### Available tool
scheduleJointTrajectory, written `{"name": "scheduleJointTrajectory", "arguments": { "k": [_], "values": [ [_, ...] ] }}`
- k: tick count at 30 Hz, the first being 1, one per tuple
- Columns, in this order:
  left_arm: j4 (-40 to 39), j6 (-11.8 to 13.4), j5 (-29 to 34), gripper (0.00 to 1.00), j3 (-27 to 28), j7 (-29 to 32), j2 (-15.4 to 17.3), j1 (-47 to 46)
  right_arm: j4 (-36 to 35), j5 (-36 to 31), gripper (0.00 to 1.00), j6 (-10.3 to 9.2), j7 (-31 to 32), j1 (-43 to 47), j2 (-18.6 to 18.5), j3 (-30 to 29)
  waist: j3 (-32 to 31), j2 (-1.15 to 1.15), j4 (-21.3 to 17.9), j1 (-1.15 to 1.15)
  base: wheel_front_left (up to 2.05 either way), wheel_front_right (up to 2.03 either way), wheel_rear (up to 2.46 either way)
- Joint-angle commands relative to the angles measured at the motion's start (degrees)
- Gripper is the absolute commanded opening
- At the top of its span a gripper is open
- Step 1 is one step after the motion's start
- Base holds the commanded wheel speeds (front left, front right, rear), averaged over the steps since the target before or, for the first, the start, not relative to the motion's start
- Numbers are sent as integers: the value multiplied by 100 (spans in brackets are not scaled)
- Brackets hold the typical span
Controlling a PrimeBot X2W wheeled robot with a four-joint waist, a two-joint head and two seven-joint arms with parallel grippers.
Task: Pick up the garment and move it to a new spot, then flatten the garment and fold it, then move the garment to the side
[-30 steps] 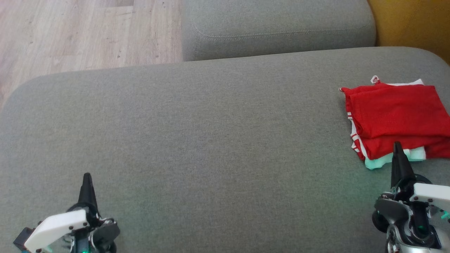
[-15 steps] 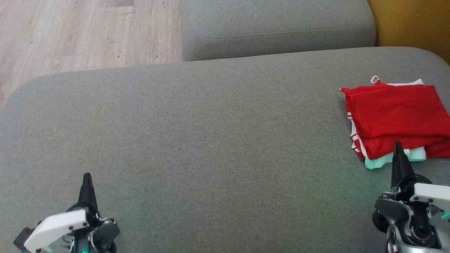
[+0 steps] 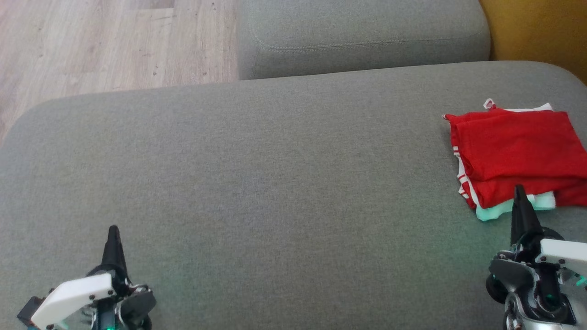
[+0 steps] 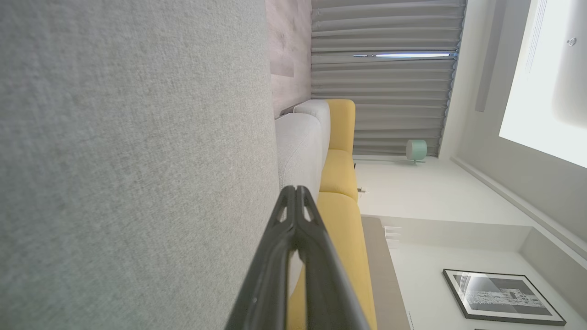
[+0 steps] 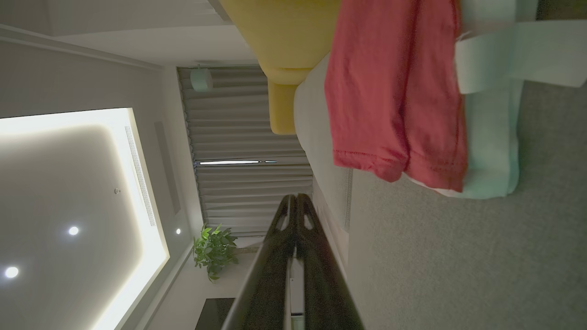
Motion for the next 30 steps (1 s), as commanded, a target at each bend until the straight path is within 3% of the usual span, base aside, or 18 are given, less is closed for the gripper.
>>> {"name": "scheduleJointTrajectory", "arguments": {
  "k": [1,30],
  "values": [
    [-210,-38,39,0,199,30,56,-286,-221,11,0,40,46,-120,-37,119,0,0,0,0,0,0,0],
    [-209,-38,65,0,230,54,34,-288,-221,2,0,40,55,-121,-30,108,0,0,0,0,0,0,0]
  ]
}}
